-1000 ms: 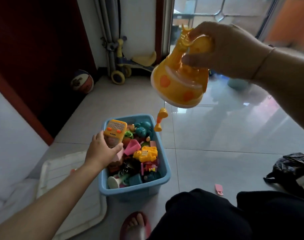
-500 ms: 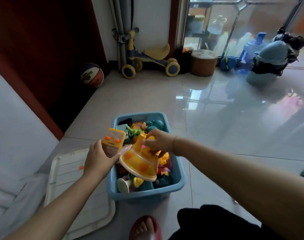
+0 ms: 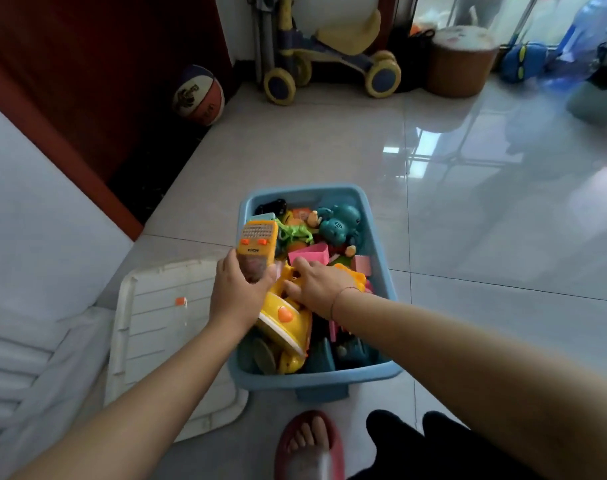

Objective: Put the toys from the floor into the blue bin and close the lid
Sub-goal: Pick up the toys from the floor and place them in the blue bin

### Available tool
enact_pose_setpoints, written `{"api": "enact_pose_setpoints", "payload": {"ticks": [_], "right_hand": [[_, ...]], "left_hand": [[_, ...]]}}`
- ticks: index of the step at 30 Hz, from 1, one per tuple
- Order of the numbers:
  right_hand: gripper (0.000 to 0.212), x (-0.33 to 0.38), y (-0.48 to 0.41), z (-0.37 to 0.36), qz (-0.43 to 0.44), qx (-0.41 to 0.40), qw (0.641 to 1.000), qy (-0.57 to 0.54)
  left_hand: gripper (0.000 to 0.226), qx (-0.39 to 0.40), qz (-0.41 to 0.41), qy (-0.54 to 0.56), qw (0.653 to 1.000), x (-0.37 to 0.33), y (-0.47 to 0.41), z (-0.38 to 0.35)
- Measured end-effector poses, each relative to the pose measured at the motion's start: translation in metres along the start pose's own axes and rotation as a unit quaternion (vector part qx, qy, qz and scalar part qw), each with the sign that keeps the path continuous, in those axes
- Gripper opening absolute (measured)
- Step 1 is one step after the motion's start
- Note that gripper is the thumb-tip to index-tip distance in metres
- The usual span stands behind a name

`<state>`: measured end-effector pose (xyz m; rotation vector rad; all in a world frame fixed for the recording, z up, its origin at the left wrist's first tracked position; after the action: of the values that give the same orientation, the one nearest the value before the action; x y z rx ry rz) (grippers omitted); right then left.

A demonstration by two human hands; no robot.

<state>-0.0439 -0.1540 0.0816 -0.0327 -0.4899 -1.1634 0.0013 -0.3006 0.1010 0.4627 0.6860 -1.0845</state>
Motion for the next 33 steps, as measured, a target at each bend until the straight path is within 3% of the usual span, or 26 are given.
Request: {"api": "enact_pose_setpoints", "payload": {"ticks": [3, 5, 7, 8, 9, 11, 12, 13, 15, 17, 19, 22, 25, 27, 29, 31, 33], "right_hand": [[0.054, -0.005, -0.001, -0.001, -0.016, 0.011, 1.000, 0.010], [0.060, -0.012, -0.003, 0.000, -0.048, 0.043, 0.995, -0.071], [0.053, -0.018, -0.006, 0.019, -0.074, 0.024, 0.978, -0.193], [0.044, -0.023, -0.010, 0.035, -0.092, -0.003, 0.954, -0.285], [0.037, -0.025, -0.011, 0.052, -0.119, -0.007, 0.903, -0.413], [0.029, -0.026, -0.010, 0.081, -0.148, 0.035, 0.755, -0.638], [0.031, -0.028, -0.010, 0.090, -0.143, 0.045, 0.728, -0.668], [0.034, -0.030, -0.011, 0.093, -0.137, 0.045, 0.751, -0.644], [0.049, -0.037, -0.011, 0.088, -0.146, 0.014, 0.841, -0.522], [0.057, -0.052, -0.013, 0.079, -0.172, -0.030, 0.886, -0.429], [0.057, -0.070, -0.015, 0.078, -0.185, -0.065, 0.886, -0.420], [0.059, -0.093, -0.024, 0.078, -0.173, -0.076, 0.882, -0.432], [0.070, -0.097, -0.037, 0.069, -0.129, -0.054, 0.947, -0.290], [0.074, -0.095, -0.042, 0.063, -0.125, -0.095, 0.976, -0.152], [0.062, -0.081, -0.031, 0.060, -0.120, -0.177, 0.975, -0.063], [0.037, -0.060, -0.011, 0.056, -0.058, -0.249, 0.966, -0.038], [0.015, -0.040, 0.016, 0.046, 0.045, -0.204, 0.977, -0.035]], "left_hand": [[0.063, -0.004, 0.015, 0.019, 1.000, -0.004, -0.001, -0.005], [0.060, 0.011, -0.015, 0.019, 1.000, -0.012, -0.009, -0.003], [0.058, 0.035, -0.058, 0.006, 0.998, -0.027, -0.018, 0.000], [0.059, 0.043, -0.074, -0.002, 0.996, -0.035, -0.022, -0.001], [0.062, 0.050, -0.083, -0.011, 0.995, -0.045, -0.025, -0.003], [0.072, 0.067, -0.086, -0.021, 0.994, -0.062, -0.023, -0.010], [0.075, 0.078, -0.083, -0.016, 0.993, -0.069, -0.021, -0.017], [0.075, 0.095, -0.077, -0.004, 0.993, -0.075, -0.017, -0.022], [0.082, 0.140, -0.061, 0.012, 0.988, -0.081, -0.008, -0.034], [0.090, 0.191, -0.044, 0.014, 0.981, -0.077, -0.002, -0.037], [0.084, 0.181, -0.034, 0.023, 0.983, -0.066, 0.001, -0.026], [0.066, 0.103, -0.010, 0.023, 0.994, -0.038, 0.008, -0.002], [0.065, 0.127, 0.045, 0.026, 0.991, -0.009, 0.020, 0.005], [0.065, 0.161, 0.075, 0.039, 0.983, 0.006, 0.025, 0.002], [0.055, 0.167, 0.068, 0.031, 0.983, 0.012, 0.026, 0.004], [0.045, 0.177, 0.060, 0.005, 0.982, 0.012, 0.023, 0.005], [0.042, 0.196, 0.062, -0.048, 0.977, 0.011, 0.018, 0.006]]}}
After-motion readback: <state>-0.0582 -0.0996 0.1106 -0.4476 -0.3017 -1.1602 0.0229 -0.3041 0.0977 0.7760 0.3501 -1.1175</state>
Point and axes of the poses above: each hand's wrist, its own y-axis away from the middle knuckle, its own z-axis out of the back of the hand, x = y × z, the point moved 3 cm from there along -y, towards the middle knuckle, and after that the axes turned 2 degrees about -x, right-handed, at the moved point
